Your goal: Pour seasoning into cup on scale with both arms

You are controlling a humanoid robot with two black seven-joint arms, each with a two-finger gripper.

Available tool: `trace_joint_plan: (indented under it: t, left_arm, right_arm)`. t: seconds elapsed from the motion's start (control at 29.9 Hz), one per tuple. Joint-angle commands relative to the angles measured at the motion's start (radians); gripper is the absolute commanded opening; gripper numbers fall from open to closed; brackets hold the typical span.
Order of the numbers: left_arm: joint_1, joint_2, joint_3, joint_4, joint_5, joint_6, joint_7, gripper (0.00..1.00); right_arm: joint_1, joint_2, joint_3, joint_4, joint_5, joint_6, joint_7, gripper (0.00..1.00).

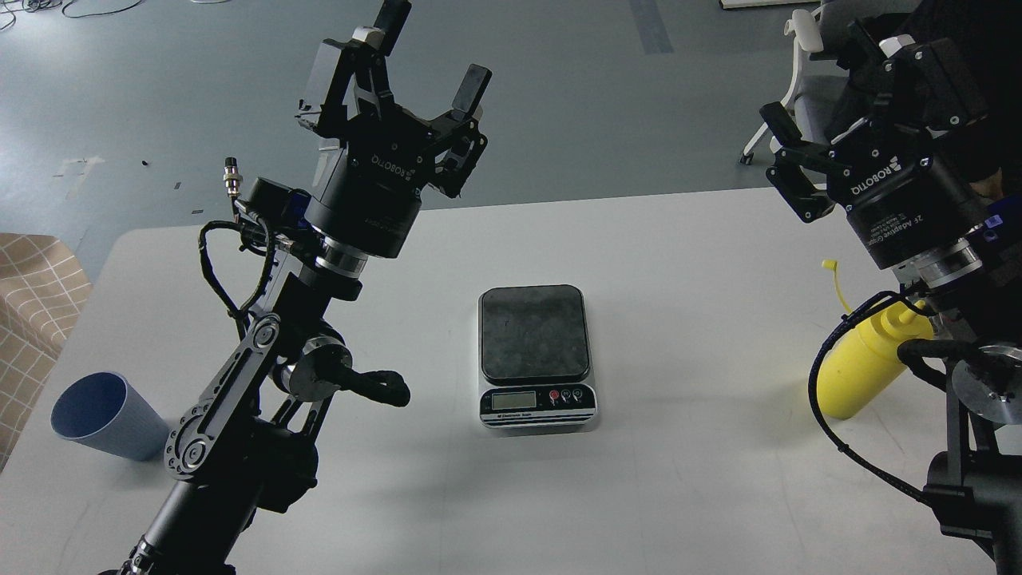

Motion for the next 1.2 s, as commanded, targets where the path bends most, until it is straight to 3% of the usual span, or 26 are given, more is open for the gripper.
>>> trace_joint_plan:
  t: [0.0,1.17]
  left_arm:
    - [-0.001,0.003,0.003,0.0,0.0,0.0,0.001,0.98]
    - [0.002,-0.002,0.006,0.005,0.0,0.002,0.024,0.99]
  right_arm:
    - [0.003,0.0,-0.002,0.0,-0.002,0.0,-0.001,1.0]
    - [0.0,0.0,0.0,0.004,0.004,0.0,-0.001,1.0]
